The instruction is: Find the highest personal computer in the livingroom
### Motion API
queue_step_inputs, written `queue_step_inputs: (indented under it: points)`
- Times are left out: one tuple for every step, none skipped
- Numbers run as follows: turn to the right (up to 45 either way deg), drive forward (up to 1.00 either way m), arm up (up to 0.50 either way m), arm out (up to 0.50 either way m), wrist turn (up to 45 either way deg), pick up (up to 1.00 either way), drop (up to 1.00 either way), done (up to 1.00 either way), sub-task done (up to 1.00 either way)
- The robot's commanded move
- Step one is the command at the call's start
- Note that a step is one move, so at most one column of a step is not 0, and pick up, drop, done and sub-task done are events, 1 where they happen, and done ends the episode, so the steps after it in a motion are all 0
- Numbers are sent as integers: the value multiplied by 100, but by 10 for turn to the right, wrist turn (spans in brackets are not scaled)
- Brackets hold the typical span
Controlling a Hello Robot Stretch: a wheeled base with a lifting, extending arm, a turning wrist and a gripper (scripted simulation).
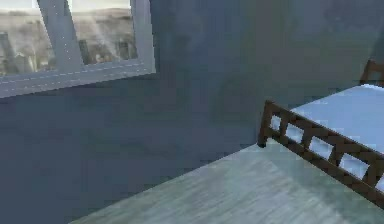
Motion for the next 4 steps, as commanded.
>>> queue_step_inputs:
  points:
    - [450,0,0,0,0,0,0,0,0]
    - [450,0,0,0,0,0,0,0,0]
    - [450,0,0,0,0,0,0,0,0]
    - [360,0,0,0,0,0,0,0,0]
